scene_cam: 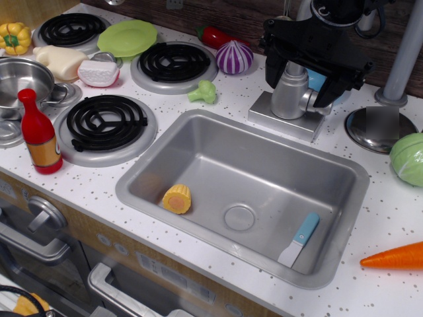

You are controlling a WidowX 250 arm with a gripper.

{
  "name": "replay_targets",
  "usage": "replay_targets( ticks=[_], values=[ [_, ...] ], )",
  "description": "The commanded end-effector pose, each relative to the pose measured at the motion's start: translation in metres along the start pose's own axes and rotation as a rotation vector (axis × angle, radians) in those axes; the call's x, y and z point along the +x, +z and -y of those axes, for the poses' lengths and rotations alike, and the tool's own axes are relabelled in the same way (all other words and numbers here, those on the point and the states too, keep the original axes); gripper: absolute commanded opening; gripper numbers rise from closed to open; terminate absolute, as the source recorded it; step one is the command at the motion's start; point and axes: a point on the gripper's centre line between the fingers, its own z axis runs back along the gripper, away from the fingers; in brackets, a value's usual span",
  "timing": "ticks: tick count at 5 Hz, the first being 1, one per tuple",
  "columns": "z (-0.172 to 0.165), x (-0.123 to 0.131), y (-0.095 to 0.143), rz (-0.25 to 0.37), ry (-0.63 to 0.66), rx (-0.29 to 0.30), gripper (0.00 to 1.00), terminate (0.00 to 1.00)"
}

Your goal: Put red bottle in sink

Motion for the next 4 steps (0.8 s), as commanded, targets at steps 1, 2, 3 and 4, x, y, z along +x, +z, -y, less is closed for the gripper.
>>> replay_targets(
  ticks=[1,2,3,4],
  values=[
    [0.000,0.000,0.000,0.000,0.000,0.000,1.00,0.00],
    [-0.028,-0.008,0.025,-0.099,-0.012,0.045,1.00,0.00],
    [-0.083,-0.026,0.045,-0.150,-0.026,0.078,1.00,0.00],
    [-0.138,-0.051,0.059,-0.165,-0.058,0.104,1.00,0.00]
  ],
)
